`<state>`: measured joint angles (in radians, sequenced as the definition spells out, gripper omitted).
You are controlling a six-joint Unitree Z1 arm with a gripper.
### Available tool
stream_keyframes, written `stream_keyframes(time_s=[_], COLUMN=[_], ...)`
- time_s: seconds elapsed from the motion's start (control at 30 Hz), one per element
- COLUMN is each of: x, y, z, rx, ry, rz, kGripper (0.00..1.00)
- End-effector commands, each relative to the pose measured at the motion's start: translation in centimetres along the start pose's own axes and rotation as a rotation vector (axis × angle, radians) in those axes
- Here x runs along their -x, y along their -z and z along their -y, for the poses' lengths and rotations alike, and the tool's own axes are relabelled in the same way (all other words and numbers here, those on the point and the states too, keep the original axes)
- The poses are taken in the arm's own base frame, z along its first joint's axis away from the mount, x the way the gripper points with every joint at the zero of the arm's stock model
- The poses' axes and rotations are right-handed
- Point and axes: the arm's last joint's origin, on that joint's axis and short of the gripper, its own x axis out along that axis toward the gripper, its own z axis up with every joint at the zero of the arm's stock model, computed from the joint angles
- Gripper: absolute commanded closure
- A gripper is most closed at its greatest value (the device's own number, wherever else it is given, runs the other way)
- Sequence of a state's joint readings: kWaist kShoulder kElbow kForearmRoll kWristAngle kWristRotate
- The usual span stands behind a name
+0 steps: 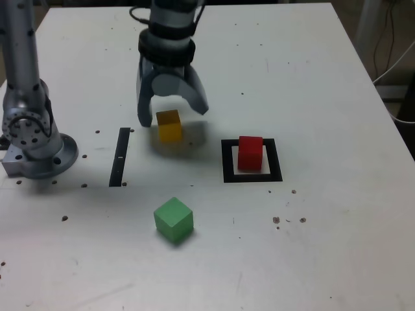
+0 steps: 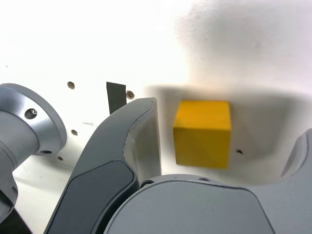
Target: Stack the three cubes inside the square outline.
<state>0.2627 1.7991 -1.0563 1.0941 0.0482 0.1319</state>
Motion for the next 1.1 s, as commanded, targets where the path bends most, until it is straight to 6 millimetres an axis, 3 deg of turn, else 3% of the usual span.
stream_keyframes(time_s=[0.0,0.37,0.83,1.07], x=[-0.4,-1.5,-0.7,-0.9], y=[-0.3,-1.3,-1.7,-2.1], z=[0.0,0.0,-0.2,-0.3], rx=[-0.002,0.000,0.000,-0.003], ry=[0.004,0.018,0.011,0.002], rz=[-0.013,0.018,0.023,-0.001], kGripper=[0.05,0.16,0.68,0.84])
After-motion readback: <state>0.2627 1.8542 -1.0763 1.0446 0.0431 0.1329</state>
